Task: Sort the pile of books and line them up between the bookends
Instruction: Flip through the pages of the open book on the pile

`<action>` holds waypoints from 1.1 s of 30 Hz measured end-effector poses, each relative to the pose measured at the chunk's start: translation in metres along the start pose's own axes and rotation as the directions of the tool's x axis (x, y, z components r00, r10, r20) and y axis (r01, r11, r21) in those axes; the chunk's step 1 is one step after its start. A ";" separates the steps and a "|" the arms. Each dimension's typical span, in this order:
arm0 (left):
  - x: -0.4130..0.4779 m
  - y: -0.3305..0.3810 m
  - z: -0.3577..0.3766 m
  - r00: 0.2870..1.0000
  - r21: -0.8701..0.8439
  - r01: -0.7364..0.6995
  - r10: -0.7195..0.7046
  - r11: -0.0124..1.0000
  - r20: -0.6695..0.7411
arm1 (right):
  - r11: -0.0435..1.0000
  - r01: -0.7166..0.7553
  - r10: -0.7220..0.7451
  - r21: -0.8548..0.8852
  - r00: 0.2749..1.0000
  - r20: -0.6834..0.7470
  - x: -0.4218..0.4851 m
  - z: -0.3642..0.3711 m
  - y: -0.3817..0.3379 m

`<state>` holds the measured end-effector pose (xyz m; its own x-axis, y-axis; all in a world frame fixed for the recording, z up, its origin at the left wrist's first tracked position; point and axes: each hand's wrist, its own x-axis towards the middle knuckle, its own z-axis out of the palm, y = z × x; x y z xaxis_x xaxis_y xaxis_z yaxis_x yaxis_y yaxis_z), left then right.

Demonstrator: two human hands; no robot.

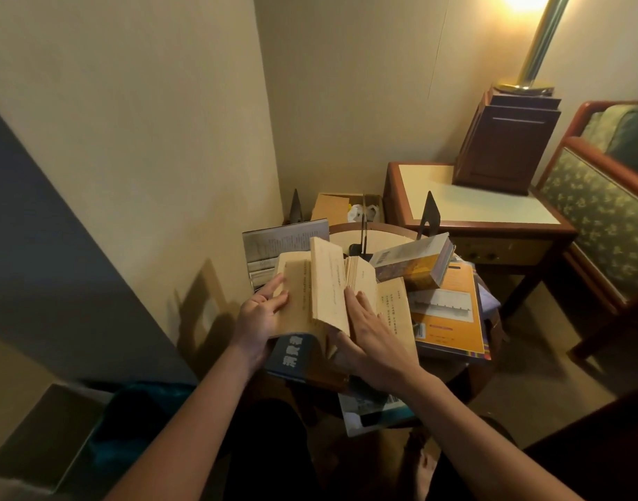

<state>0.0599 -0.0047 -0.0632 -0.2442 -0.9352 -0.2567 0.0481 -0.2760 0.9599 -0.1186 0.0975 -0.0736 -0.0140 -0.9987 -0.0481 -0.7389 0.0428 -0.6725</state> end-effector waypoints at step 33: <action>0.061 -0.062 -0.007 0.848 0.885 -0.464 0.272 -0.034 0.455 | 0.897 0.002 0.044 -0.442 0.995 0.095 0.092 0.023 0.055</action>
<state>0.0487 -0.0457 -0.1391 -0.6348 -0.7669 0.0945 -0.7456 0.6400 0.1857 -0.1452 0.0081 -0.1316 0.0172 -0.9889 -0.1476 -0.9605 0.0247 -0.2772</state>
